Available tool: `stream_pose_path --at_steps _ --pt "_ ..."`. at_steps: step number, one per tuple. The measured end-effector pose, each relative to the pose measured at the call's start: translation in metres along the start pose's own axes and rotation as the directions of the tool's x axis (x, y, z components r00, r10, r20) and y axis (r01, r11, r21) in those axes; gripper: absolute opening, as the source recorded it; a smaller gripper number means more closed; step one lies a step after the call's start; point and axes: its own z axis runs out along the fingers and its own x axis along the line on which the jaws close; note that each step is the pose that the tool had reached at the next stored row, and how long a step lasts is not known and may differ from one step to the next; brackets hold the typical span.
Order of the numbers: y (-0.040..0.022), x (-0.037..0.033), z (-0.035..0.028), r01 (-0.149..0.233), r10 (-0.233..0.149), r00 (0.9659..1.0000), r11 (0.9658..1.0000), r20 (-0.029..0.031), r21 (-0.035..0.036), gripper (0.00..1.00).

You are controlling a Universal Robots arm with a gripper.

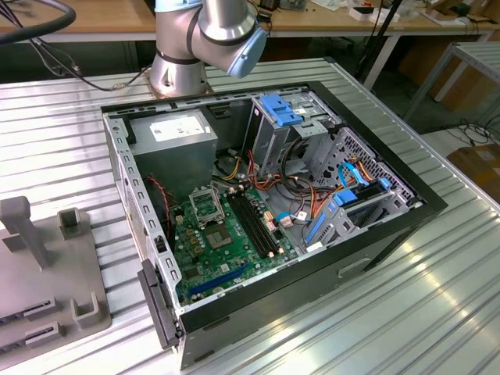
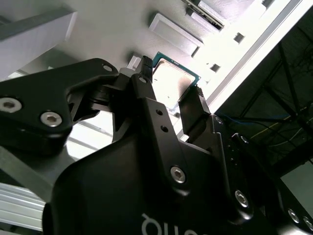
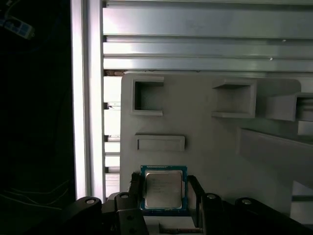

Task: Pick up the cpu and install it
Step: 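Pick up the cpu and move it towards the insertion slot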

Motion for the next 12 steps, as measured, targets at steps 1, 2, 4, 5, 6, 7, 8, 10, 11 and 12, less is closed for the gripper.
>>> stream_pose_path --at_steps 1,2,4,5,6,7,8,10,11,12 --pt "0.0 0.0 -0.0006 0.0 0.0 1.0 1.0 0.0 0.0 0.47" --pt "0.0 0.0 -0.0016 0.0 0.0 1.0 1.0 0.0 0.0001 0.47" --pt "-0.0001 0.0 -0.0038 0.0 0.0 1.0 1.0 -0.0001 0.0001 0.47" --pt "-0.0001 0.0 -0.0039 0.0 0.0 1.0 1.0 0.0002 -0.0001 0.47" --pt "-0.0001 0.0 -0.0039 0.0 0.0 1.0 1.0 0.0003 -0.0002 0.47" --pt "-0.0001 0.0 -0.0042 0.0 0.0 1.0 1.0 0.0 0.0 0.47" --pt "-0.0001 0.0 -0.0042 0.0 0.0 1.0 1.0 0.0 0.0 0.47" --pt "-0.0001 0.0 -0.0043 0.0 0.0 1.0 1.0 0.0 0.0 0.47" --pt "-0.0001 0.0 -0.0043 0.0 0.0 1.0 1.0 0.0 0.0 0.47" --pt "-0.0001 0.0 -0.0045 0.0 0.0 1.0 1.0 -0.0001 0.0001 0.47"
